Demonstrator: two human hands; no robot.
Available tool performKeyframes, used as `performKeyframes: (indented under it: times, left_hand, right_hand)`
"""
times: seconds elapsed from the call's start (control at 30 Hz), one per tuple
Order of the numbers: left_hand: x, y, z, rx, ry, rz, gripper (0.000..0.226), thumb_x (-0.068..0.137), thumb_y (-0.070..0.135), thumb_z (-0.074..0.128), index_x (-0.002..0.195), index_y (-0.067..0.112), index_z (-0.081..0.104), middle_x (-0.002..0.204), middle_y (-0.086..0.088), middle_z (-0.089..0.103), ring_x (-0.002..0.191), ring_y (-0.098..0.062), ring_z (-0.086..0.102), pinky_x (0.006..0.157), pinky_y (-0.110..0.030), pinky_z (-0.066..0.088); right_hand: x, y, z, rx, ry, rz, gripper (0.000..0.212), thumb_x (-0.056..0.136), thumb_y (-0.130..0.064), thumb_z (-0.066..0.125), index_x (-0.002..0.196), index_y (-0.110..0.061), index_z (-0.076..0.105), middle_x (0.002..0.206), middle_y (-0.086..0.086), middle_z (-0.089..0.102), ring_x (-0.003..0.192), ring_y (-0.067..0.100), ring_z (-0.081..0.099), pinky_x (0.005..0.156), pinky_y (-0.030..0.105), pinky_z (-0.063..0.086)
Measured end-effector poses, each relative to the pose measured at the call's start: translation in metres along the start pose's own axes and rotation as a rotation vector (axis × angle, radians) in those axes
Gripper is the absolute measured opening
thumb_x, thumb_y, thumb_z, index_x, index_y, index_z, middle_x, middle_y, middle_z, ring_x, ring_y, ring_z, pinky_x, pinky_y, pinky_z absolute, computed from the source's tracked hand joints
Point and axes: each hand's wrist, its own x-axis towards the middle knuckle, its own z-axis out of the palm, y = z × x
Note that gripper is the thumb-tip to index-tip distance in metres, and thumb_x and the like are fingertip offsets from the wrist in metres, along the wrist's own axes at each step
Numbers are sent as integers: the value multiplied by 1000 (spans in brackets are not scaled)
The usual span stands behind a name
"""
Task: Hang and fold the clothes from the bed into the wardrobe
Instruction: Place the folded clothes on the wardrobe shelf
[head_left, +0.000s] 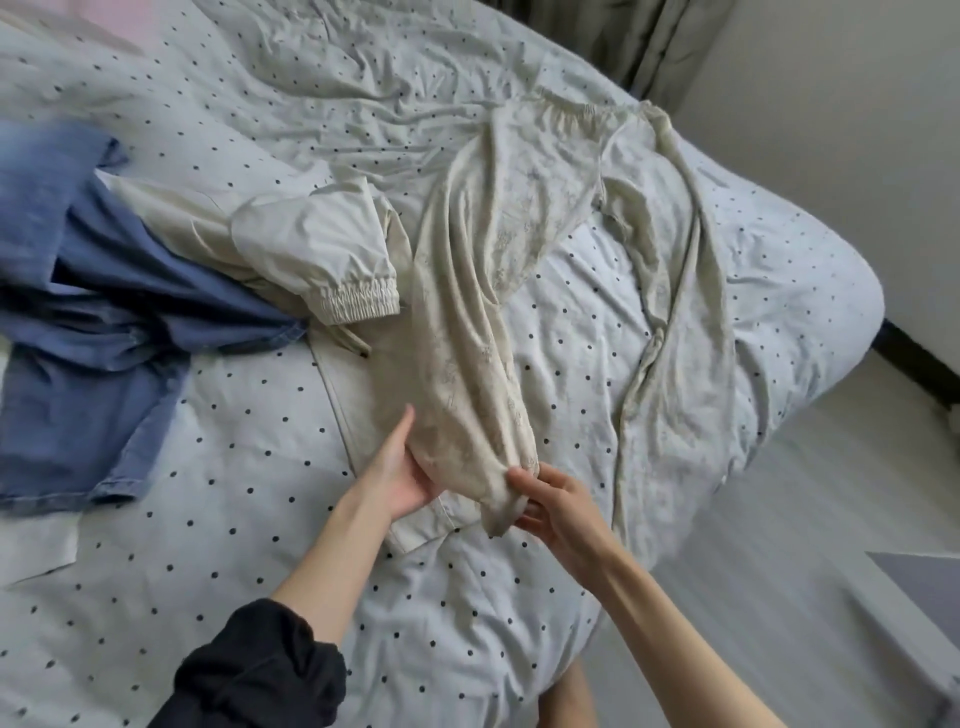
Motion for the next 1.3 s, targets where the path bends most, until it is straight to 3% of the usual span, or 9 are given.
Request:
performKeyframes:
  times: [0.1, 0.23, 0.33, 0.4, 0.63, 0.73, 0.87, 1.2, 1.3]
  left_hand:
    - [-15, 15, 1, -2, 38, 115, 44, 85, 37, 63, 117, 7, 62, 108, -14, 69, 103, -27, 65, 87, -41, 51]
    - [-50, 26, -2, 314, 117, 188, 47, 74, 10, 70, 118, -1, 59, 107, -16, 68, 98, -28, 65, 77, -35, 54]
    - [-80, 29, -4, 513, 169, 279, 27, 81, 1, 66, 106, -10, 61, 73, -10, 70, 59, -17, 67, 48, -22, 52]
    - [-102, 36, 4, 611, 198, 416, 18, 85, 6, 66, 97, -6, 64, 60, -4, 69, 48, -11, 63, 45, -18, 49]
    - [-175, 56, 31, 619, 9, 781, 12, 95, 18, 55, 94, 11, 65, 83, -1, 71, 75, -14, 68, 62, -24, 54]
    - [-172, 53, -3, 860, 159, 764, 16, 94, 17, 56, 100, 4, 64, 89, -7, 68, 80, -19, 63, 68, -28, 50]
    - [-161, 36, -50, 1100, 299, 661, 16, 93, 16, 56, 86, 3, 61, 80, -9, 62, 67, -17, 55, 56, -25, 40]
    - [-120, -12, -116, 1162, 580, 476, 7, 87, 13, 64, 90, 11, 58, 95, -8, 62, 83, -23, 57, 74, -30, 42]
    - [-110, -25, -116, 1332, 733, 394, 21, 86, 8, 57, 106, 11, 52, 112, -13, 55, 96, -30, 54, 75, -29, 36]
  right_hand:
    - [-16, -10, 0, -9, 50, -9, 15, 92, -12, 58, 79, -9, 64, 74, 6, 69, 63, 15, 66, 61, 25, 52]
    - [-39, -19, 1, -6, 206, -2, 8, 89, -12, 61, 83, -7, 63, 65, 3, 66, 56, 16, 61, 53, 27, 51]
    - [-58, -35, 5, -19, 289, -51, 20, 88, -11, 63, 69, -11, 60, 61, 2, 61, 53, 17, 57, 50, 27, 45]
    - [-70, -52, 14, -64, 310, -124, 23, 88, -12, 64, 66, -12, 57, 59, 0, 59, 51, 14, 57, 49, 26, 44]
    - [-123, -98, 57, -189, 337, -579, 20, 87, -14, 64, 68, -10, 56, 62, 3, 56, 55, 12, 53, 51, 25, 40]
    - [-123, -65, 58, -211, 256, -344, 13, 87, -11, 64, 74, -9, 63, 71, 7, 61, 57, 14, 56, 51, 25, 46]
    - [-99, -4, 55, -186, 239, 29, 12, 85, -9, 67, 78, -5, 58, 70, 10, 55, 52, 16, 52, 45, 21, 48]
    - [-65, 61, 41, -302, 230, 130, 16, 86, -2, 61, 71, -6, 54, 69, 10, 55, 52, 17, 49, 43, 21, 44]
    - [-58, 73, 23, -391, 167, 163, 4, 88, -9, 59, 87, -6, 61, 77, 7, 62, 62, 15, 57, 51, 20, 43]
